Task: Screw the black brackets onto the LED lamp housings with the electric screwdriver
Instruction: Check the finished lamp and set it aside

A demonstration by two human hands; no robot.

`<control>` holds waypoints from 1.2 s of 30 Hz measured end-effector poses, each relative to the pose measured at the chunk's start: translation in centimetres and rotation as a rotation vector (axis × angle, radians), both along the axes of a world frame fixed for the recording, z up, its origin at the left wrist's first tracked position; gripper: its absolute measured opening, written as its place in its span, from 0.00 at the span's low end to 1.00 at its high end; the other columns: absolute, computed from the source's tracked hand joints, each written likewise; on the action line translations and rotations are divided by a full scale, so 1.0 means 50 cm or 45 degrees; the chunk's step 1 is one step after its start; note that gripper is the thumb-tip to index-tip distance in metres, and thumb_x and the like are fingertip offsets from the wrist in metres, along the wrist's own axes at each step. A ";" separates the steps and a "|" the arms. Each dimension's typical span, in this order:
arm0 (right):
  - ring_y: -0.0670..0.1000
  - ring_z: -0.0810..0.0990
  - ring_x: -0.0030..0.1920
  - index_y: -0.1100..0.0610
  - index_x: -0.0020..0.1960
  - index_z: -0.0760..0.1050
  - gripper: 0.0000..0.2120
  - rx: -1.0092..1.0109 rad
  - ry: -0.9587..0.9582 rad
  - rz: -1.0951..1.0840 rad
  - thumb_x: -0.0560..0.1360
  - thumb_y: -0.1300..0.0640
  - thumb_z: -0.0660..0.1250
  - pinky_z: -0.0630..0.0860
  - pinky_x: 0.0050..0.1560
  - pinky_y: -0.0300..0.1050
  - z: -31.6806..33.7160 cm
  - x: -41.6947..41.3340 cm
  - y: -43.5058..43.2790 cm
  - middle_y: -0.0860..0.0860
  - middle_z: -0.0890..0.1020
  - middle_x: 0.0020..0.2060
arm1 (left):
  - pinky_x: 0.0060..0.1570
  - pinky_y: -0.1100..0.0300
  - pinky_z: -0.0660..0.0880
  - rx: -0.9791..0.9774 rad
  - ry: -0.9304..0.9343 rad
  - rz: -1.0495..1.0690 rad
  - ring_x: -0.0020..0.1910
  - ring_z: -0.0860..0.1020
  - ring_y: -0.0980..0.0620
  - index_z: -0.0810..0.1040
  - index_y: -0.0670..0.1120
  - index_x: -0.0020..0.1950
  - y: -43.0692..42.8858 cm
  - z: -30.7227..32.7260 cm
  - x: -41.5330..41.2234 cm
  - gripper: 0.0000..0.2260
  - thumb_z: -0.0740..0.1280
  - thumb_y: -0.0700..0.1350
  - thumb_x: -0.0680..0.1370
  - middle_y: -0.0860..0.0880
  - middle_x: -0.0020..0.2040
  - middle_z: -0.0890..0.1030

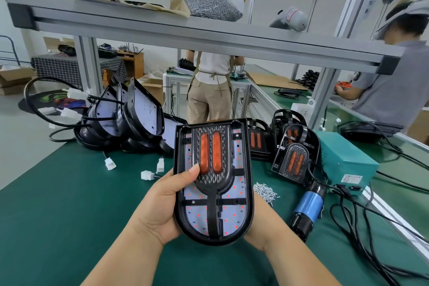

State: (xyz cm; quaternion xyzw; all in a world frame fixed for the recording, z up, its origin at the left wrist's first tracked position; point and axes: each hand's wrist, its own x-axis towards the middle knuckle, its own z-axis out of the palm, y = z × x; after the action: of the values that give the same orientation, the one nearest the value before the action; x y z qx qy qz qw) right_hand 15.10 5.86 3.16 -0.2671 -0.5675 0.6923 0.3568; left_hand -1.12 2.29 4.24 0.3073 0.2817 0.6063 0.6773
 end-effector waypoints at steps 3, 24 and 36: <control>0.57 0.83 0.52 0.56 0.53 0.80 0.16 0.207 -0.240 -0.588 0.66 0.55 0.75 0.79 0.57 0.50 -0.008 -0.005 0.018 0.55 0.85 0.50 | 0.45 0.44 0.81 0.002 -0.005 -0.010 0.53 0.83 0.35 0.82 0.34 0.59 0.003 -0.001 -0.015 0.31 0.82 0.44 0.58 0.33 0.57 0.82; 0.54 0.68 0.68 0.52 0.60 0.74 0.13 0.887 -1.478 -0.174 0.79 0.47 0.62 0.69 0.67 0.48 -0.028 -0.039 -0.001 0.51 0.73 0.62 | 0.77 0.46 0.53 0.231 -0.280 -0.023 0.74 0.66 0.37 0.63 0.30 0.74 -0.017 -0.026 -0.100 0.24 0.45 0.45 0.85 0.32 0.72 0.68; 0.52 0.75 0.30 0.53 0.41 0.70 0.13 0.566 -0.727 -0.829 0.82 0.49 0.61 0.74 0.37 0.48 -0.012 -0.024 0.017 0.53 0.80 0.28 | 0.32 0.49 0.82 0.048 -0.206 0.137 0.37 0.86 0.43 0.87 0.38 0.37 0.014 -0.027 -0.072 0.14 0.63 0.44 0.69 0.40 0.40 0.86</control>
State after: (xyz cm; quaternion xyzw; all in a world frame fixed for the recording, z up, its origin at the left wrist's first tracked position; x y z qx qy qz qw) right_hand 13.93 6.70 2.54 -0.5272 -0.6639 0.3057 0.4335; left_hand -4.70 2.98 2.90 0.2544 0.2306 0.6699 0.6583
